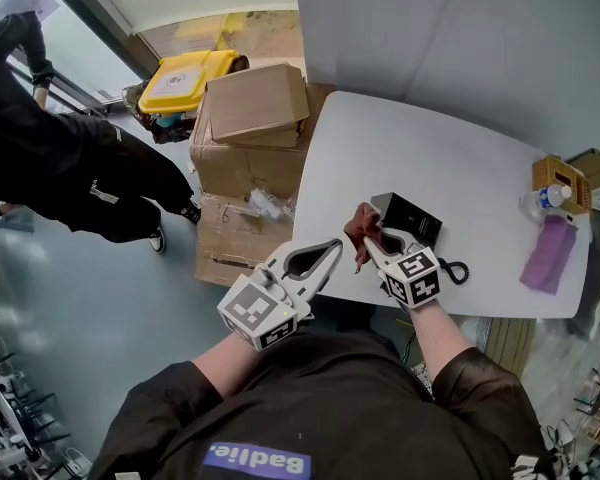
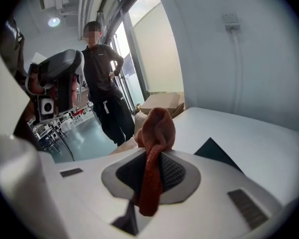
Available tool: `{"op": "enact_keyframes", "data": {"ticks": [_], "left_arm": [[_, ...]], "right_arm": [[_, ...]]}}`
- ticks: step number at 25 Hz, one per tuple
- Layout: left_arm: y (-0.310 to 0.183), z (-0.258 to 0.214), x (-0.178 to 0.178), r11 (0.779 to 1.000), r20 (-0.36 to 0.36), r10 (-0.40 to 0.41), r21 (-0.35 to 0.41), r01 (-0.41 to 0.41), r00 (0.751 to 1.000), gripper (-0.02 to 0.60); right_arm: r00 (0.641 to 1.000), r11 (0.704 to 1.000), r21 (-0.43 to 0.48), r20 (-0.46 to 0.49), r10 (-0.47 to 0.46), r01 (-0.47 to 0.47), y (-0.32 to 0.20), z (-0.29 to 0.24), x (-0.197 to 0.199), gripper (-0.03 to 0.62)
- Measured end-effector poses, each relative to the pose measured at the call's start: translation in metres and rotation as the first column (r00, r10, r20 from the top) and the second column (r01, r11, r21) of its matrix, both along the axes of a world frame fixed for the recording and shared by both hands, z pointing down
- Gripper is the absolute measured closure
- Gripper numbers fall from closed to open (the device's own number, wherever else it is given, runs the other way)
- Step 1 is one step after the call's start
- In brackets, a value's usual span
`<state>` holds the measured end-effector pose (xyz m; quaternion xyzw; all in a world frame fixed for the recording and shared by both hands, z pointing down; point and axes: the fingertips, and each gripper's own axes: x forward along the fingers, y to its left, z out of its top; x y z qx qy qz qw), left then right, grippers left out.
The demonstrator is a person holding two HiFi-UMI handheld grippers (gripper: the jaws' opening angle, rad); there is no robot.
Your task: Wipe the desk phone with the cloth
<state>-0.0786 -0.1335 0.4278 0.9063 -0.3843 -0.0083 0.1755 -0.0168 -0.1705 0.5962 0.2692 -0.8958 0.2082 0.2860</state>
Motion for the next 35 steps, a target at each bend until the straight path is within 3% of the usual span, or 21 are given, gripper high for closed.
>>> {"op": "enact_keyframes", "data": {"ticks": [5,11,16,21,28,35], "left_arm": [[0.005,-0.010,0.003,1.000,0.006,-0.006,0.023,0.005,1.000,0.580],[0.015,-0.025,0.011,0.999,0.010,-0.046,0.024,0.046,0.999,0.580],[0.025,-0.024,0.022,0.992,0.000,-0.125,0.002,0.125,0.992,0.580],[0.028,-0.024,0.040,0.985,-0.022,-0.169,-0.015,0.169,0.985,0.580],[0.049,-0.040,0.051,0.996,-0.039,-0.091,0.016,0.092,0.995,0.580],[0.095,-0.046,0.021,0.999,-0.033,0.007,0.040,-0.006,0.999,0.580]], "right_arm": [[0.996,1.000,0.018,0.084,0.005,-0.007,0.005,-0.040,0.000,0.525],[0.984,0.987,0.129,0.137,-0.111,0.094,0.023,-0.109,-0.003,0.525],[0.961,0.964,0.198,0.178,-0.212,0.176,0.041,-0.146,0.006,0.525],[0.947,0.954,0.231,0.210,-0.242,0.192,0.045,-0.168,0.025,0.525],[0.955,0.954,0.263,0.218,-0.201,0.141,0.076,-0.190,0.029,0.525],[0.963,0.969,0.248,0.260,-0.071,0.004,0.126,-0.200,0.003,0.525]]}}
